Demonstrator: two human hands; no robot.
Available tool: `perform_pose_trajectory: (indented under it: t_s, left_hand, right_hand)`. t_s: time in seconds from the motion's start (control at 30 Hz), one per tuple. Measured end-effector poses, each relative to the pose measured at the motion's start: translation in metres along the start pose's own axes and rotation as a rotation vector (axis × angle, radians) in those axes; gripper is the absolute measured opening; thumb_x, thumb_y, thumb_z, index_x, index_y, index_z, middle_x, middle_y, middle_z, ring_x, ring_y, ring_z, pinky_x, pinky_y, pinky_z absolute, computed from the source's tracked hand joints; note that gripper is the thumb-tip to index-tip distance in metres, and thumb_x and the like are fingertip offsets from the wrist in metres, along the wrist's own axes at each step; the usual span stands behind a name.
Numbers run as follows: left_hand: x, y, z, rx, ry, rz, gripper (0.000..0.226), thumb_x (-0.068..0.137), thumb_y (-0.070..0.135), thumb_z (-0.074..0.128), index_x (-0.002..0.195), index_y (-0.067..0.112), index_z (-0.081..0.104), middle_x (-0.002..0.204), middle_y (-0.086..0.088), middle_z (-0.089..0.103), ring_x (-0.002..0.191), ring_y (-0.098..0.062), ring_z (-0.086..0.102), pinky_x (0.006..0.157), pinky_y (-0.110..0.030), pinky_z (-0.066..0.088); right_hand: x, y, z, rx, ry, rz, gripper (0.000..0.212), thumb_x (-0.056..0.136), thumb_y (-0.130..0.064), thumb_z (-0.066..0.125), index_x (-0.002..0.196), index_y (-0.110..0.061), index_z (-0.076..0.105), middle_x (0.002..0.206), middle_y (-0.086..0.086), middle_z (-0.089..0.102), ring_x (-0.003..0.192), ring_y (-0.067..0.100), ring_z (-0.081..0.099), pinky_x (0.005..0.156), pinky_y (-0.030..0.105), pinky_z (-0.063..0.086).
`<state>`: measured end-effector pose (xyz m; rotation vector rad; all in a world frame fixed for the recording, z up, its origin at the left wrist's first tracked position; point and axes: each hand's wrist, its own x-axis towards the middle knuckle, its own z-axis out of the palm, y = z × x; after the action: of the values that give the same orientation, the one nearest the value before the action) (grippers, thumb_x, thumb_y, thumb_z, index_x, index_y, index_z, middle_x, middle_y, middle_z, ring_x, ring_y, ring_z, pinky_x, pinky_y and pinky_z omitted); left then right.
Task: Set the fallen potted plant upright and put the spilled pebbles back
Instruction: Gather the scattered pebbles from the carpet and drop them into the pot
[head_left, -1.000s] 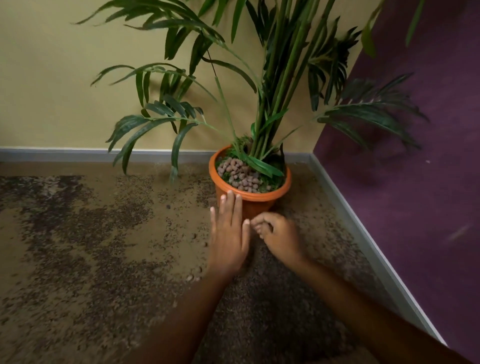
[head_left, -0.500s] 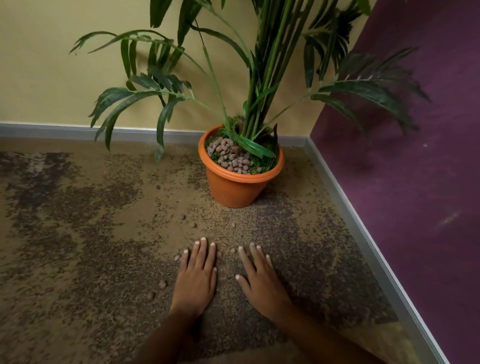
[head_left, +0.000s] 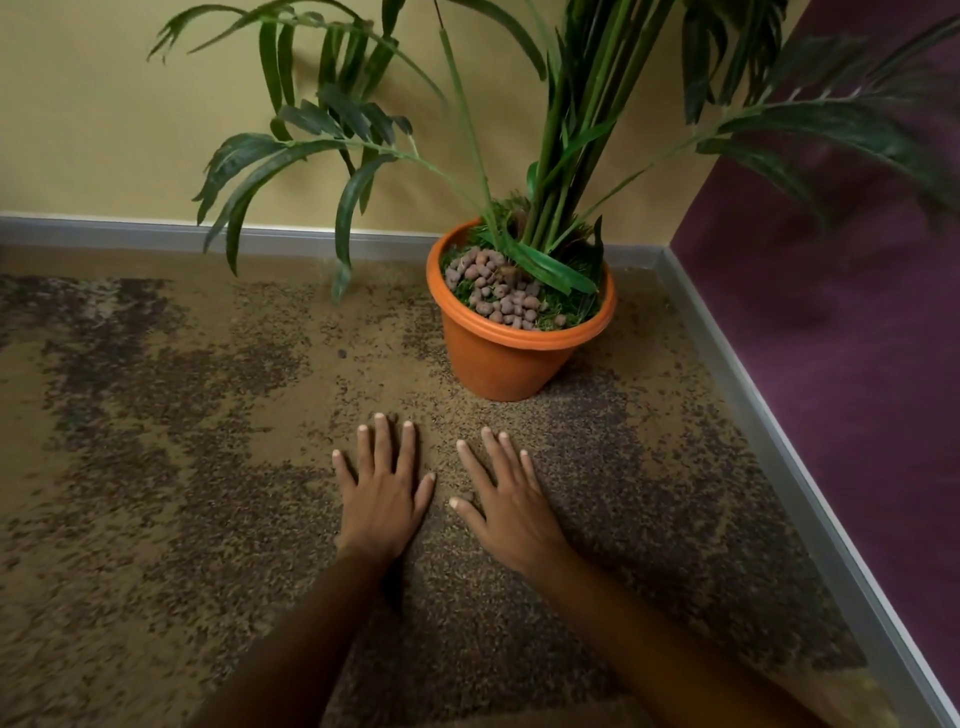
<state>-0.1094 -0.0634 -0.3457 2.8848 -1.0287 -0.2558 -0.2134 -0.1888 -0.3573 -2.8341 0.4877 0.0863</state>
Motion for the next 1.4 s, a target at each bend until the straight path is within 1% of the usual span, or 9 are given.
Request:
perform_pose_trajectory:
  t_s: [0.1,0.23,0.37,0.47,0.7,0.8,0.97,1.13,1.4]
  left_hand:
    - [0.018,-0.005,0.005,-0.034,0.003,-0.061,0.069,0.096,0.05,0.026,0.151,0.019,-0.002,0.159,-0.019,-0.005,0.146,-0.036,0.005,0.113,-0.061,0.011]
    - [0.033,-0.011,-0.003,-0.017,-0.008,0.018,0.065,0.098,0.045,0.026,0.151,0.018,0.0,0.16,-0.014,-0.001,0.147,-0.029,0.009,0.114,-0.057,0.013]
    - [0.037,-0.021,-0.012,-0.129,0.012,0.131,0.049,0.1,0.034,0.033,0.144,0.014,0.029,0.154,-0.009,0.025,0.138,-0.026,0.033,0.114,-0.043,0.024]
    - [0.033,-0.027,-0.018,-0.228,0.06,0.185,0.035,0.099,0.026,0.039,0.129,0.01,0.048,0.133,-0.008,0.045,0.111,-0.026,0.054,0.093,-0.036,0.046]
    - [0.01,-0.041,-0.016,-0.215,0.143,0.222,0.024,0.096,0.016,0.046,0.11,0.002,0.059,0.108,-0.014,0.056,0.098,-0.029,0.055,0.085,-0.036,0.044]
    - [-0.001,-0.046,-0.017,-0.19,0.196,0.218,0.015,0.092,0.012,0.053,0.095,0.0,0.063,0.096,-0.017,0.06,0.09,-0.033,0.058,0.082,-0.04,0.047]
    - [-0.022,-0.051,-0.027,-0.124,0.139,0.249,0.04,0.089,0.029,0.033,0.083,0.004,0.063,0.087,-0.017,0.063,0.079,-0.033,0.062,0.075,-0.036,0.053]
    - [-0.042,-0.061,-0.027,-0.101,0.098,0.209,0.044,0.087,0.035,0.033,0.083,0.003,0.063,0.086,-0.018,0.062,0.073,-0.033,0.062,0.067,-0.034,0.054]
    - [-0.073,-0.06,-0.016,-0.013,0.135,0.146,0.045,0.08,0.048,0.04,0.084,0.009,0.063,0.079,-0.011,0.059,0.066,-0.026,0.058,0.057,-0.029,0.051]
  right_hand:
    - [0.014,-0.004,0.0,0.004,0.019,-0.005,0.065,0.096,-0.05,0.034,0.151,-0.028,0.008,0.161,0.011,-0.002,0.148,0.031,-0.005,0.12,0.046,0.001]
    - [0.032,-0.006,0.0,0.026,0.031,-0.005,0.063,0.096,-0.048,0.036,0.15,-0.026,0.014,0.16,0.015,0.001,0.147,0.036,-0.002,0.12,0.047,0.007]
    - [0.047,-0.005,-0.007,0.057,0.04,-0.054,0.057,0.097,-0.041,0.039,0.149,-0.022,0.022,0.158,0.013,0.014,0.146,0.032,0.01,0.117,0.045,0.021]
    - [0.053,-0.012,-0.009,0.041,0.063,-0.144,0.05,0.099,-0.033,0.04,0.146,-0.019,0.031,0.151,0.012,0.03,0.14,0.029,0.024,0.113,0.041,0.029]
    - [0.055,-0.039,-0.009,0.037,0.058,-0.304,0.045,0.1,-0.029,0.041,0.142,-0.016,0.038,0.142,0.009,0.041,0.13,0.027,0.035,0.103,0.036,0.036]
    - [0.055,-0.045,-0.011,0.032,0.118,-0.332,0.032,0.098,-0.022,0.044,0.127,-0.011,0.053,0.129,0.011,0.051,0.119,0.027,0.044,0.098,0.036,0.04]
    - [0.045,-0.033,-0.017,-0.039,0.144,-0.29,0.023,0.097,-0.017,0.046,0.114,-0.007,0.057,0.116,0.012,0.058,0.107,0.028,0.052,0.09,0.037,0.045]
    - [0.015,-0.011,-0.023,-0.173,0.227,-0.253,0.012,0.078,-0.018,0.074,0.085,-0.012,0.066,0.081,0.005,0.066,0.072,0.021,0.064,0.061,0.028,0.054]
    - [-0.012,0.014,-0.035,-0.272,0.174,-0.195,0.021,0.071,-0.023,0.082,0.074,-0.01,0.066,0.068,0.006,0.063,0.055,0.018,0.063,0.042,0.02,0.05]
